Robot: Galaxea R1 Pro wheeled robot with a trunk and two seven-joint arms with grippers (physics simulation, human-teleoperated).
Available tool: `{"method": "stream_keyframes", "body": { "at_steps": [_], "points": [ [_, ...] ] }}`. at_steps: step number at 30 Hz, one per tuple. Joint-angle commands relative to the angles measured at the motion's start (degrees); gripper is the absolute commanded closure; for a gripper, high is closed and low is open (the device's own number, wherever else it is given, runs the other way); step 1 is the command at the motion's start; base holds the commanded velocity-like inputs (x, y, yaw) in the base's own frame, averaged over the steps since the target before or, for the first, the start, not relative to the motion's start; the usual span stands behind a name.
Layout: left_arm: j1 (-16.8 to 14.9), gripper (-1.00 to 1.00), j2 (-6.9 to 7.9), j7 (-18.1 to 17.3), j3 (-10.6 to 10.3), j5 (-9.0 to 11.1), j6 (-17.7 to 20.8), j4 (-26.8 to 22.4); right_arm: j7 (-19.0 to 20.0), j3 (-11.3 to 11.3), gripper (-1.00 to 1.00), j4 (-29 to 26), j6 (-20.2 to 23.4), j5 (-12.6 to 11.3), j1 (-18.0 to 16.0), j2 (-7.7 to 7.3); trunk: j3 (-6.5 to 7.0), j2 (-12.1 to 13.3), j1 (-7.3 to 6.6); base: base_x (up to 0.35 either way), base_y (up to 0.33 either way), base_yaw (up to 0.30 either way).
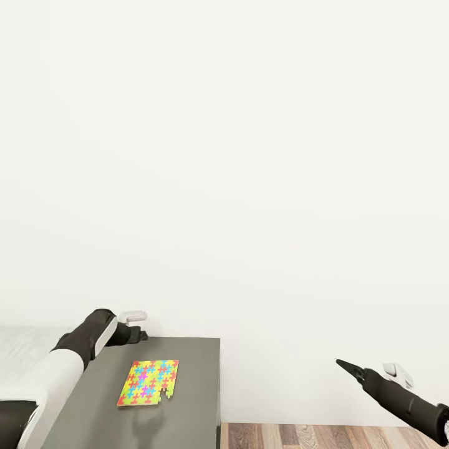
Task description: Put all the toys in the child's room - the three board games (two on the bed and one on the table), the two jigsaw puzzles on the table, and the tennis ball on the table - inside the toy box on the table in the child's room.
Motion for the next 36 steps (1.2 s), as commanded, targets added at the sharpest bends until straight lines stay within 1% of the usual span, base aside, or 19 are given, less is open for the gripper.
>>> {"method": "stream_keyframes", "body": {
  "at_steps": [1, 2, 6, 9, 17, 22, 36],
  "points": [
    [-0.01, -1.00, 0.10, 0.20, -0.48, 0.55, 0.14, 0.09, 0.32, 0.22, -1.00, -0.01, 0.28, 0.21, -0.10, -0.01, -0.03, -0.05, 0.02, 0.000, 0.000, 0.000],
    [-0.01, -1.00, 0.14, 0.31, -0.49, 0.50, 0.00, 0.36, 0.40, 0.85, -1.00, -0.05, 0.20, 0.29, -0.21, 0.00, -0.03, -0.05, 0.02, 0.000, 0.000, 0.000],
    [-0.01, -1.00, 0.41, 0.39, -0.51, 0.46, -0.16, 0.56, 0.68, 1.35, -1.00, -0.46, 0.30, 0.28, -0.37, -0.09, -0.03, -0.05, 0.02, 0.000, 0.000, 0.000],
    [-0.01, -1.00, 0.60, 0.37, -0.50, 0.45, -0.24, 0.59, 0.89, 1.57, -1.00, -2.01, 0.54, 0.09, -0.37, 0.09, -0.03, -0.05, 0.02, 0.000, 0.000, 0.000],
    [-0.01, -1.00, 0.27, 0.42, -0.83, 0.37, -2.30, 0.61, 0.93, 2.52, -1.00, -3.71, 0.84, -0.21, -0.40, 0.02, -0.52, -0.05, 0.02, 0.000, 0.000, 0.000],
    [-0.01, -1.00, 0.20, 0.41, -0.84, 0.36, -2.52, 0.63, 0.90, 2.74, -1.00, -3.61, 0.83, -0.15, -0.42, -0.29, -0.97, -0.05, 0.02, 0.000, 0.000, 0.000],
    [-0.01, -1.00, 0.67, -0.26, -0.44, 0.42, -2.62, 0.62, 0.66, 2.82, -1.00, -3.20, 0.73, -0.04, -0.59, -0.52, -2.29, -0.05, 0.02, 0.000, 0.000, 0.000]
  ]
}}
